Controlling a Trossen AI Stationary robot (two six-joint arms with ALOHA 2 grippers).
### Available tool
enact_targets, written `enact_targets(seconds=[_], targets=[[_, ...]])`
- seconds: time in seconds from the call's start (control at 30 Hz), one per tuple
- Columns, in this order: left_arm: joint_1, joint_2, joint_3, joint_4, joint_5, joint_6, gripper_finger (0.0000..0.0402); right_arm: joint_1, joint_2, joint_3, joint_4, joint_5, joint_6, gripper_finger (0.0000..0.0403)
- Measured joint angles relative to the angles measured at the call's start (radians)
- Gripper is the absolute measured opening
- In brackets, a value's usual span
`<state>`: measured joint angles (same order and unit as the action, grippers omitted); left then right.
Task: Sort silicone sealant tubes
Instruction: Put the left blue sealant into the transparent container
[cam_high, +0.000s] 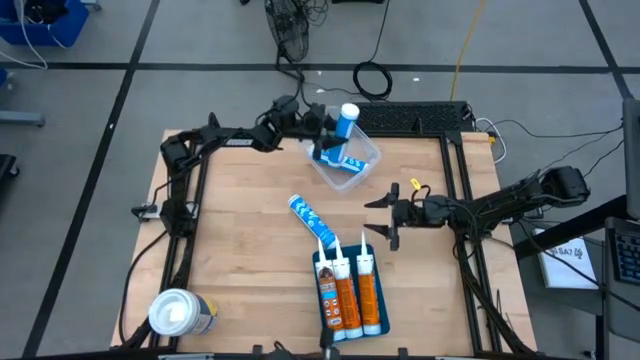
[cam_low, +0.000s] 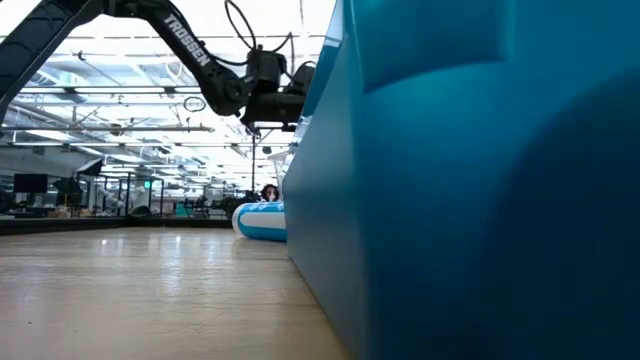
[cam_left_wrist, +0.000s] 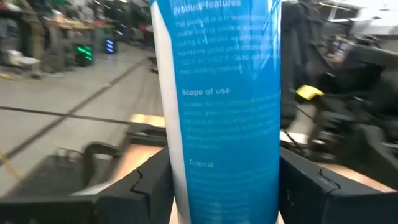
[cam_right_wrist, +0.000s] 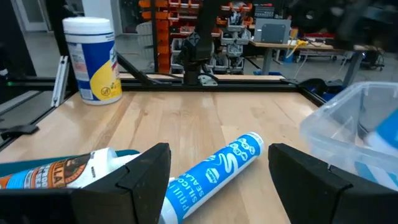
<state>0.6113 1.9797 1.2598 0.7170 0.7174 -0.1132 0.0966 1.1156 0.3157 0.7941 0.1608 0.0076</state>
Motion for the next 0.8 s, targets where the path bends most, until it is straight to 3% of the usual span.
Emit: enact_targets(seconds=[0.27,0.47,0.8], targets=[[-0.056,0.000,0.000,-0.081,0.028,0.059,0.0220,-0.031,0.000,0.000,0.025,0.000,0.034,0.0254],[-0.071,0.000,0.000,-0.114,0.108,0.099,0.0220,-0.038,0.000,0.000,0.083,0.001,0.033,0.0254],[-0.071,0.000,0.000,-0.165,0.325,0.094,0.0220,-0.039,0.000,0.000,0.112,0.073,0.027,0.0254]])
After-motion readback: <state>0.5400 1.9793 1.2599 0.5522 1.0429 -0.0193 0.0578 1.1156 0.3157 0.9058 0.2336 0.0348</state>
